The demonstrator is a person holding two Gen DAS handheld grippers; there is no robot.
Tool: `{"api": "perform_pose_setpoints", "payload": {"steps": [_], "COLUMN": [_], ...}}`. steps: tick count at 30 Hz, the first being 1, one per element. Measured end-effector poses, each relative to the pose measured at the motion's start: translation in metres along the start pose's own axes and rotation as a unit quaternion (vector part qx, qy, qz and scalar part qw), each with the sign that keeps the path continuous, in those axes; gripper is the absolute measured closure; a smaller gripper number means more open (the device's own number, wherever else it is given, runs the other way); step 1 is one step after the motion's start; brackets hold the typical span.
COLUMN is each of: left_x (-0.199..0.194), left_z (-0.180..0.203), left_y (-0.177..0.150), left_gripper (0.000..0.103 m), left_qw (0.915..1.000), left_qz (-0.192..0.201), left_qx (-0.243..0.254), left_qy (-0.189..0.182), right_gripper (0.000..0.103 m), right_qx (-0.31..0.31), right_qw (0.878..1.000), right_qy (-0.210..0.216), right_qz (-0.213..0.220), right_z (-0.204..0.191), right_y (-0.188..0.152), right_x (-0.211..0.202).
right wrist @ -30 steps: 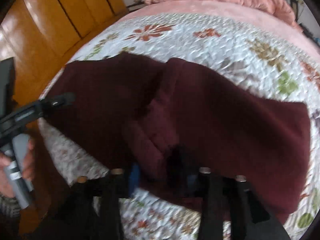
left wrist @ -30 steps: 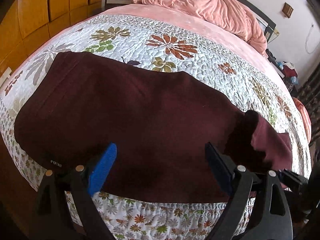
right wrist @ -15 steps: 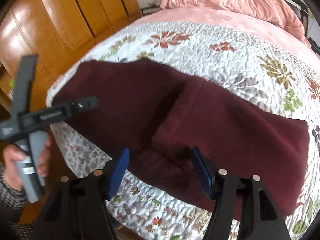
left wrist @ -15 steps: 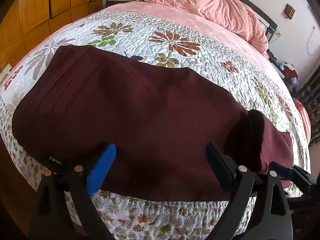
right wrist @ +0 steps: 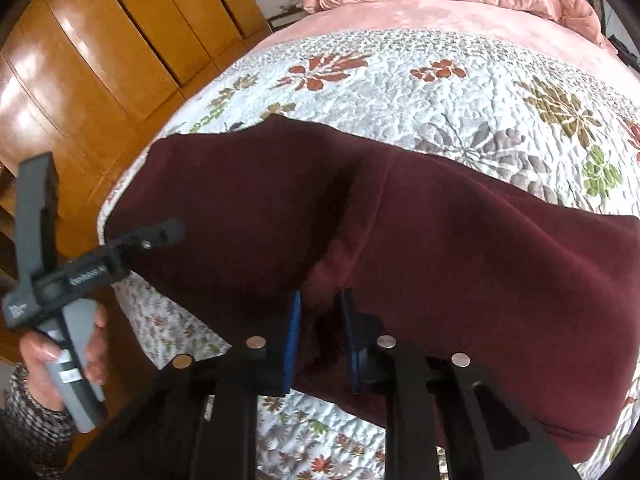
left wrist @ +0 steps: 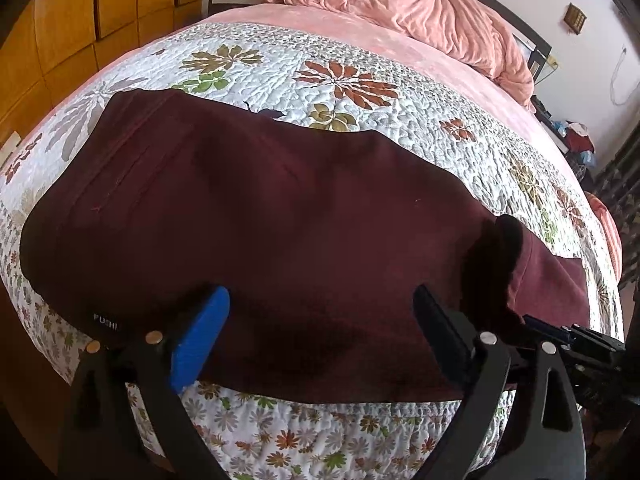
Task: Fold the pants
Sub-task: 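Lower the folded hem onto the trousers with the right gripper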
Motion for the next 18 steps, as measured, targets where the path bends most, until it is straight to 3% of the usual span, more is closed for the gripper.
{"api": "perform_pose_setpoints", "payload": {"steps": [5, 8, 11, 13, 16, 18], "left_x": [0.0, 0.0, 0.0, 0.0, 0.0, -0.002], "left_z": [-0.002, -0.001, 0.0, 0.002, 0.01, 0.018], "left_y": [0.001, 0.002, 0.001, 0.002, 0.003, 0.003], "left_gripper": [0.01, 0.01, 0.01, 0.01, 0.01, 0.01], "left_qw": [0.9999, 1.0, 1.0, 1.0, 0.9999, 0.9998], "left_qz": [0.0, -0.001, -0.003, -0.005, -0.008, -0.008], "left_qx": [-0.01, -0.008, -0.006, -0.006, -0.007, -0.004], "left_qy": [-0.003, 0.0, 0.003, 0.002, -0.008, -0.017], "right_gripper": [0.085, 0.085, 0.076, 0.056, 0.056, 0.056], "right_qx": [-0.021, -0.031, -0.006, -0.008, 0.0, 0.013], "right_qw": [0.999, 0.999, 1.0, 0.999, 0.998, 0.998], "right_qy": [0.037, 0.002, 0.019, 0.035, 0.061, 0.047], "right_qz": [0.002, -0.017, -0.023, -0.031, -0.001, 0.027], "right_z": [-0.03, -0.029, -0.023, -0.025, -0.02, 0.001], "right_y": [0.003, -0.003, -0.005, -0.004, 0.005, 0.013], "right_x": [-0.001, 0.019, 0.026, 0.016, -0.02, -0.051]}}
Point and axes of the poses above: each gripper's, at about its wrist camera, not at the fingertips, and x roughly the way its jaws point, z to its right, y to its top, the point moved 8 cm from there along x, roughly the way its jaws point, and after that the axes turned 5 degrees about x, right-handed, at the moved point
